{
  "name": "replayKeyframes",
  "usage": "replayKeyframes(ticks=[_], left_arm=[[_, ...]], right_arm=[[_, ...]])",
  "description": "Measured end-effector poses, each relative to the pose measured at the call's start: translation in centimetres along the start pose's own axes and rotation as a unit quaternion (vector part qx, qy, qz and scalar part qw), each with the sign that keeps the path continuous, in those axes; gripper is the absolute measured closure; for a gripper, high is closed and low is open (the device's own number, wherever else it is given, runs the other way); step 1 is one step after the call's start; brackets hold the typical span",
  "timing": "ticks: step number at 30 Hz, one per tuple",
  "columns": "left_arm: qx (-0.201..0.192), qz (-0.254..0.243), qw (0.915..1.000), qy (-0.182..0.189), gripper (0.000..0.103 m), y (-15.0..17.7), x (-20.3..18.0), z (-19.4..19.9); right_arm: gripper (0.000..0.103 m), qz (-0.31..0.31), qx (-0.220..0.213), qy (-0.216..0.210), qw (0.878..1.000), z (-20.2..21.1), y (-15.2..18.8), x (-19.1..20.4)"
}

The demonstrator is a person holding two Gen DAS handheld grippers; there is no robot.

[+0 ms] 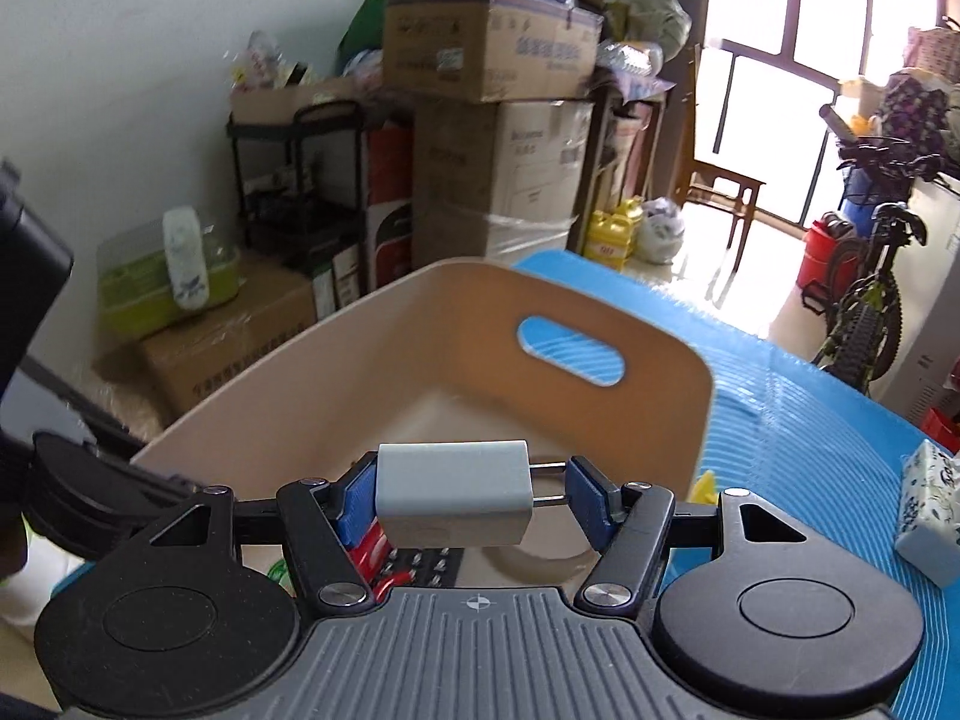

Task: Organize rigid objects
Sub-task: 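Carry the white charger into the basket and release it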

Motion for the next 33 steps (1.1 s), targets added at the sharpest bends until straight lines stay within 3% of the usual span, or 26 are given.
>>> replayKeyframes(ticks=[7, 14, 19, 26, 33], left_arm=[[0.000, -0.001, 1.0000, 0.000, 0.096, 0.0, -0.1, 0.0], [0.000, -0.001, 1.0000, -0.001, 0.096, -0.1, -0.1, -0.1], [0.000, -0.001, 1.0000, -0.001, 0.096, -0.1, -0.1, -0.1], [0.000, 0.000, 1.0000, 0.000, 0.096, -0.3, 0.0, 0.0], [0.000, 0.000, 1.0000, 0.000, 0.096, -0.2, 0.0, 0.0]], right_arm=[[0.035, 0.021, 0.072, -0.012, 0.997, -2.5, 1.1, 1.2], [0.035, 0.035, 0.087, -0.006, 0.996, -3.1, 1.3, 1.3], [0.023, 0.024, 0.074, -0.015, 0.997, -2.5, 1.3, 0.5], [0.020, -0.008, 0.033, -0.021, 0.999, -0.2, 0.7, -1.8], [0.012, -0.045, -0.027, 0.018, 0.998, 3.1, -0.5, -6.0]])
Point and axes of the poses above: each gripper's, at about its wrist camera, not at the fingertips, and z roughly against the way its jaws point, x to its left, y to its underside, the point moved 1 cm from there along -z, roughly the way its jaws point, and after that the axes turned 4 degrees about -y, right-handed, at the moved point
